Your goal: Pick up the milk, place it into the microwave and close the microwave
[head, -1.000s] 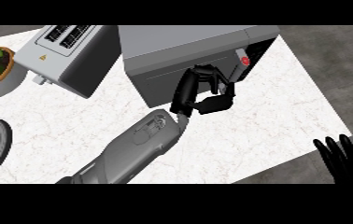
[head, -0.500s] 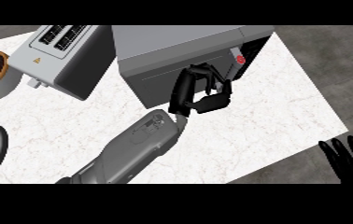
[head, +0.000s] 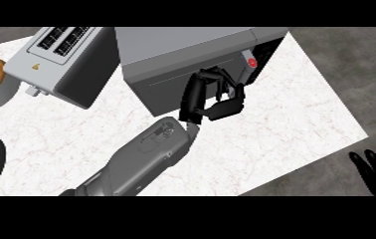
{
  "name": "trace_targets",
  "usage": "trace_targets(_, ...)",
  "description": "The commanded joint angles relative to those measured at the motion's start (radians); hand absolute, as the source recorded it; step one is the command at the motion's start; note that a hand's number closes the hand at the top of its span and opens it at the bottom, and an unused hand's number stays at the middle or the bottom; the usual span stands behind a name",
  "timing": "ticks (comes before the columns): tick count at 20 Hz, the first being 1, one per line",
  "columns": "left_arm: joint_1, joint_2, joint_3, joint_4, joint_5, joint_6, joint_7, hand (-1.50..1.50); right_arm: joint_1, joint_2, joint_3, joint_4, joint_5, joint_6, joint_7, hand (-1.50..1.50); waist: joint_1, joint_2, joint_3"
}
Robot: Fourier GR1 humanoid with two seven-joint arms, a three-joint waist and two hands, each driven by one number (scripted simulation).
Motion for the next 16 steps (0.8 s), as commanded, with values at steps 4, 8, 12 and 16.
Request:
trace_targets(4, -0.103, -0.008, 0.043, 0.094, 0.039, -0.036, -0.004, 1.50, 0.011, -0.026, -0.018, -0.025, -0.038, 0.025, 0.005, -1.50, -0.022, 0.019, 0.001)
trace_targets(8, -0.095, -0.008, 0.039, 0.107, 0.042, -0.032, -0.026, 1.50, 0.020, -0.028, -0.023, -0.026, -0.087, 0.029, 0.010, -1.50, -0.016, 0.025, 0.002)
trace_targets(12, -0.106, -0.008, 0.042, 0.108, 0.066, -0.025, -0.030, 1.50, 0.044, -0.041, -0.020, -0.034, -0.099, 0.038, 0.026, -1.50, -0.023, 0.020, 0.001)
trace_targets(16, -0.109, -0.008, 0.031, 0.119, 0.070, -0.018, -0.040, 1.50, 0.052, -0.049, -0.016, -0.055, -0.123, 0.054, 0.030, -1.50, -0.035, 0.022, 0.002)
